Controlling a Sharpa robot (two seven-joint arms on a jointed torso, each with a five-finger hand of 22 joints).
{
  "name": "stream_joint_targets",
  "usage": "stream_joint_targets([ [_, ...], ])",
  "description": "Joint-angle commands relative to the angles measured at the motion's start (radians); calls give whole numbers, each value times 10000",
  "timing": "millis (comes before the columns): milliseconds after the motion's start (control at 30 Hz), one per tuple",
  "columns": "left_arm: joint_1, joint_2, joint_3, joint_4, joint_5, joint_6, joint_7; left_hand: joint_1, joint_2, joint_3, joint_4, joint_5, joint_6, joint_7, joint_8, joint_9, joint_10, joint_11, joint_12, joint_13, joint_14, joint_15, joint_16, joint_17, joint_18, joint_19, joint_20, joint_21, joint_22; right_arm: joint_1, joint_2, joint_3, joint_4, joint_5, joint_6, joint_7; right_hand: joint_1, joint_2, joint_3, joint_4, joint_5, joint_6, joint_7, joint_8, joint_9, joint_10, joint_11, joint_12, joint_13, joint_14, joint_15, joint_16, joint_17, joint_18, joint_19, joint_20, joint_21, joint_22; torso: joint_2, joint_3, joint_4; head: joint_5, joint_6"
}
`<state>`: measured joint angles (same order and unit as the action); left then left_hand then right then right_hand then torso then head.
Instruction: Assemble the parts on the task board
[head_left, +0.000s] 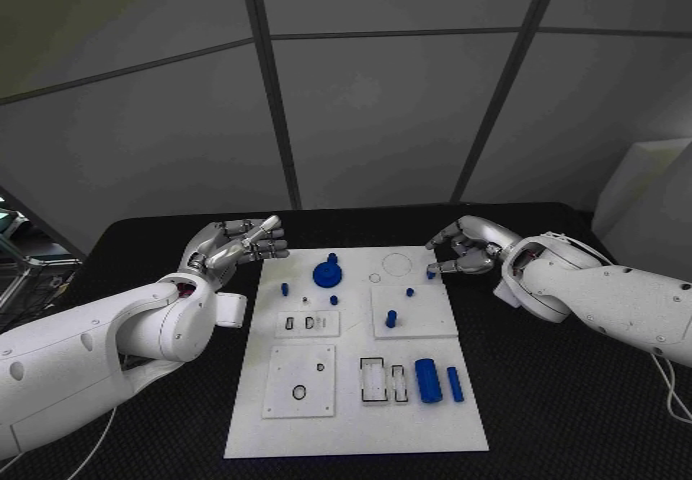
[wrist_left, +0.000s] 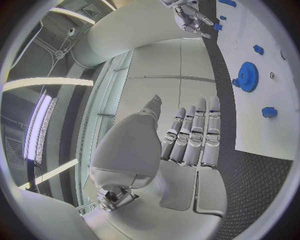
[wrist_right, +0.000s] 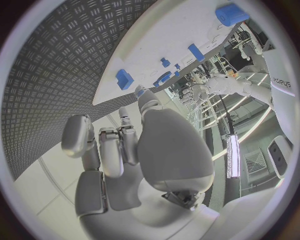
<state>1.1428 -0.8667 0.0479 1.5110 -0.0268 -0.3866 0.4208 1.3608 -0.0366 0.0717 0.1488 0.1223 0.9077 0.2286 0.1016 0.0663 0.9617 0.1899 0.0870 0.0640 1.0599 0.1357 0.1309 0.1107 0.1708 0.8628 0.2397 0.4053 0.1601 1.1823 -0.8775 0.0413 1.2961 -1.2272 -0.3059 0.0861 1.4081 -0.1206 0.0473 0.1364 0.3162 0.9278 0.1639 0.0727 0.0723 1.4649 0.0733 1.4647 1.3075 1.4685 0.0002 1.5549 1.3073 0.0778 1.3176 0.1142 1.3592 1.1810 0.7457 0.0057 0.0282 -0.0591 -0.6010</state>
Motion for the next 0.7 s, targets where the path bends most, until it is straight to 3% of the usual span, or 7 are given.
stream_joint_targets([
  [33,9,-9,8,-2,-52,118,-21,37,84,-3,-57,-46,12,137,-53,2,28,13,-46,10,36,40,-36,12,110,43,38,60,-17,-24,-16,7,36,59,449,126,79,62,-64,-23,37,97,-17,58,18,228,43,76,1611,962,52,46,2370,13,102,0,69,30,-2,-7,-5,-31,-28],
  [700,5,-5,8,-40,-52,128,-24,37,84,-3,-57,-46,12,137,-53,2,28,13,-46,10,36,40,-36,12,110,43,38,60,-17,-169,-11,5,3,43,557,74,65,230,-134,-38,162,392,-7,191,63,316,54,186,1714,994,69,106,2510,-26,243,19,191,244,3,-2,-2,-39,-58],
])
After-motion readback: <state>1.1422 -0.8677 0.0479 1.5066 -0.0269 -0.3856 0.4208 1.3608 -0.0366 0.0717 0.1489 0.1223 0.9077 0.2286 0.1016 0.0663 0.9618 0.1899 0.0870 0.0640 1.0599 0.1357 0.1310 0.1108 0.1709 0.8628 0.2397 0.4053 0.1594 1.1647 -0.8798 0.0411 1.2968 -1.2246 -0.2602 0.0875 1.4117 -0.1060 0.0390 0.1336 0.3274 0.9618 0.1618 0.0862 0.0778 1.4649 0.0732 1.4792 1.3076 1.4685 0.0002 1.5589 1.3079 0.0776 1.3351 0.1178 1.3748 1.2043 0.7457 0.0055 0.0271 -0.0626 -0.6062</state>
